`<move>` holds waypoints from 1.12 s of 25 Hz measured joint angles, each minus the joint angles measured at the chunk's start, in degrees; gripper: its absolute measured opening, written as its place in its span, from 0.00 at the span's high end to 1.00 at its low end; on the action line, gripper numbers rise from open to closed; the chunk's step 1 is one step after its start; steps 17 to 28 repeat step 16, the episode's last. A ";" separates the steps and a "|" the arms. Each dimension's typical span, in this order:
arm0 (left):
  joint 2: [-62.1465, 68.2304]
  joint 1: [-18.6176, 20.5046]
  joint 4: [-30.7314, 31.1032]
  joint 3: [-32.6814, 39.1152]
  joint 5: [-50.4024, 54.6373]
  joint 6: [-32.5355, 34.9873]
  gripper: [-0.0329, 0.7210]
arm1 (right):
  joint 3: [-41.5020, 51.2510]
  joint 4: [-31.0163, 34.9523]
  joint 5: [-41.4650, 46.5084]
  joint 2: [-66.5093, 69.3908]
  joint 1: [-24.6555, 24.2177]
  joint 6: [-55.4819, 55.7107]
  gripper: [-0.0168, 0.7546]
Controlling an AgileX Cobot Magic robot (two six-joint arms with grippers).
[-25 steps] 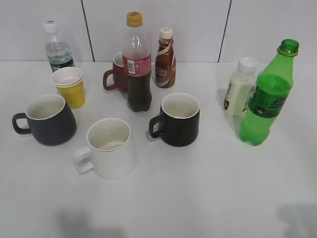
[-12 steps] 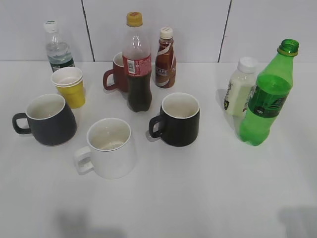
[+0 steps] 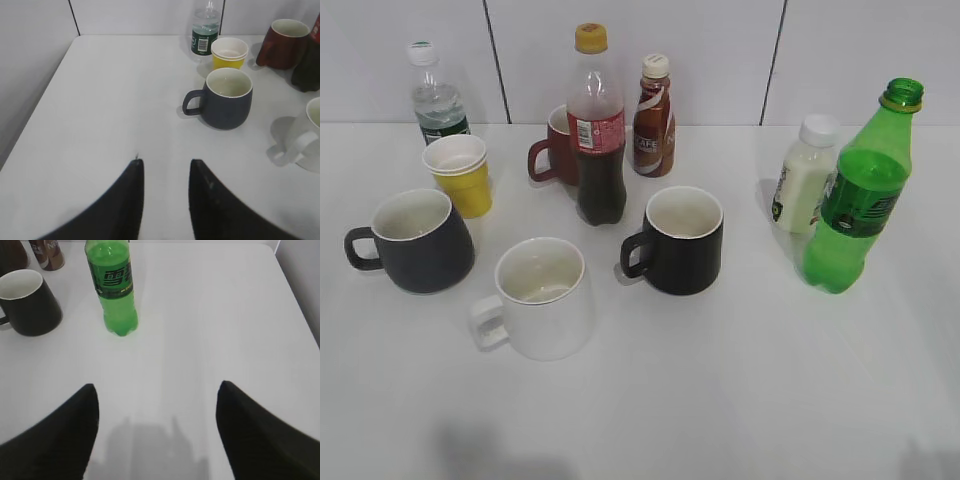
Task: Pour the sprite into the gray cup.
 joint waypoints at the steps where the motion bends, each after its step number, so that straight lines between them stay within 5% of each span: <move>1: 0.00 0.00 0.12 0.00 0.00 0.00 0.64 | 0.00 0.40 -0.05 -0.04 0.00 0.00 0.27; 28: 0.00 0.00 0.01 0.00 0.00 0.00 0.64 | 0.00 0.64 -0.10 -0.04 0.00 0.00 0.27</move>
